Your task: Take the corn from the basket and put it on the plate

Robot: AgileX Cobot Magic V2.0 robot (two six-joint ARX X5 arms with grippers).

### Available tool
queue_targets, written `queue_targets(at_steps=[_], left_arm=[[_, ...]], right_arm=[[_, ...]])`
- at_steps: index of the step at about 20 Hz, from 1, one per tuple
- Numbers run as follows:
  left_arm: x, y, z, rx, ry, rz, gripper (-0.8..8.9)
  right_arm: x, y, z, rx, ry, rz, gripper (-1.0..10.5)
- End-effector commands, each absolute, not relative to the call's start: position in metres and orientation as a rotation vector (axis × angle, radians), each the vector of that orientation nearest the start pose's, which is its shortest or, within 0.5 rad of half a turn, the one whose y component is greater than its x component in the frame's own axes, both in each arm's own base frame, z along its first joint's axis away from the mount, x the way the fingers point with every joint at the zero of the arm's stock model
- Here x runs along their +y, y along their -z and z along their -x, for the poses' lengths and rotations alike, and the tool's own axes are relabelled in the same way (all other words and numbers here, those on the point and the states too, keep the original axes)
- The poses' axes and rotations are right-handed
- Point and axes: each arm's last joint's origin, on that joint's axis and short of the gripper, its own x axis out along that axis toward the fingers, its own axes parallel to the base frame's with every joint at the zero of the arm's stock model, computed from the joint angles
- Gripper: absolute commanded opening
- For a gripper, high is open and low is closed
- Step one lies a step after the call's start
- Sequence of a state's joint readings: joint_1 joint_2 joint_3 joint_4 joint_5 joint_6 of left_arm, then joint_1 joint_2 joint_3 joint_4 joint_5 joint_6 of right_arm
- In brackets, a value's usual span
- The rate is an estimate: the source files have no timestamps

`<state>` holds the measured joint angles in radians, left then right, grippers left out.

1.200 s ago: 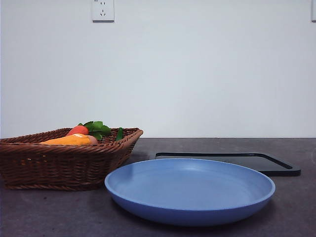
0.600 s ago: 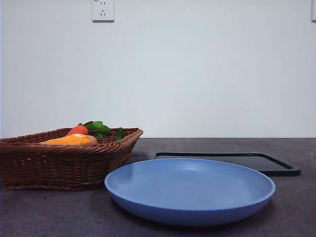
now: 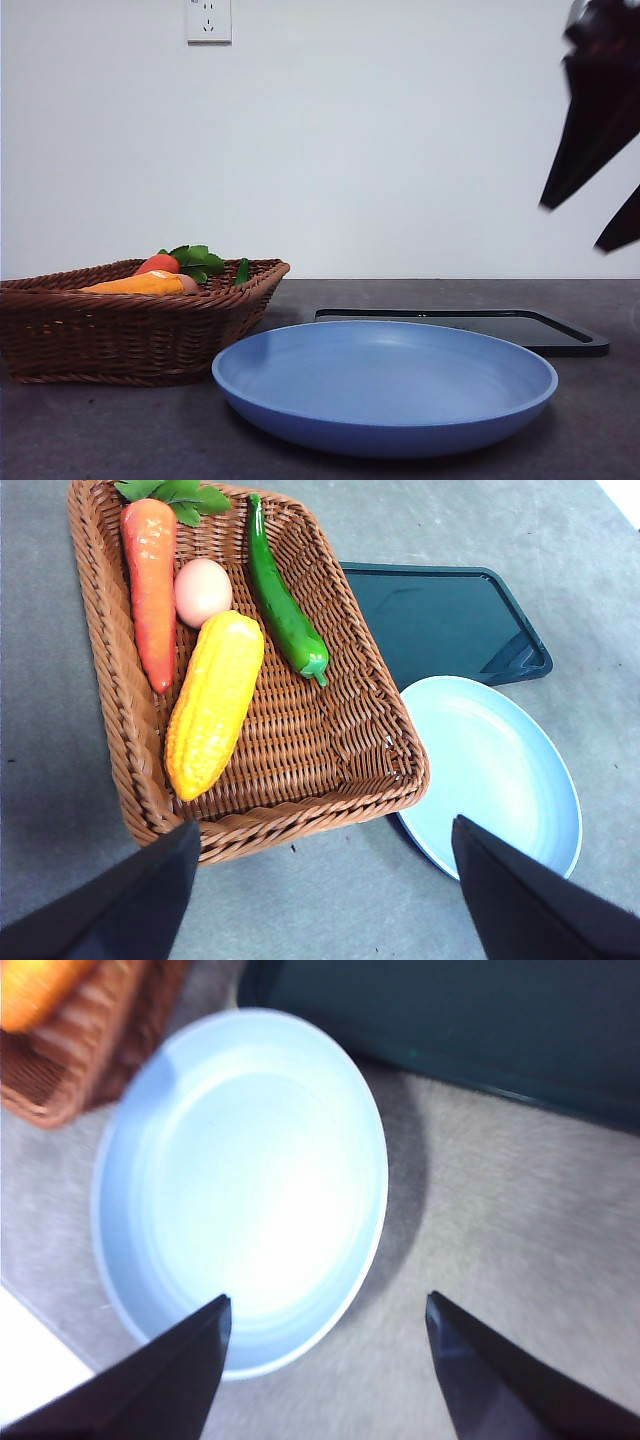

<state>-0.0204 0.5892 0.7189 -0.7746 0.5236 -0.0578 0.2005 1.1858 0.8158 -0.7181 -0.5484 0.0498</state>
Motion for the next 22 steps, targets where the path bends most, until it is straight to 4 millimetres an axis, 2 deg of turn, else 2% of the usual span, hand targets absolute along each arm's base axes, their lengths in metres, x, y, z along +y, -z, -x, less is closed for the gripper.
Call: queue_targets(at_steps=[1,7,13,18,22], left_arm=[[-0.017,-0.291,-0.110,0.623,0.518,0.201,4.08],[-0.017,-0.291,-0.110,0.623,0.518,0.201,4.08],[-0.017,-0.291,-0.111,0.623,0.518,0.201,4.08],[-0.017,-0.291,-0.111,0.623,0.518,0.201,4.08],[-0.017,-0.291,-0.111,0.623,0.518,0.201,4.08]], right_arm=[[0.066,-0.222,-0.221,1.150,-0.659,-0.232,3.1],[0.083,-0.184,-0.245,1.239,-0.679,-0.221,2.9],[0.093,-0.158,-0.255,1.299,-0.685,-0.220,2.4],[0.100,-0.156,-0.257,1.286,-0.705,-0.207,1.0],[0.100,-0.153,-0.258,1.298,-0.651,-0.193,0.6]])
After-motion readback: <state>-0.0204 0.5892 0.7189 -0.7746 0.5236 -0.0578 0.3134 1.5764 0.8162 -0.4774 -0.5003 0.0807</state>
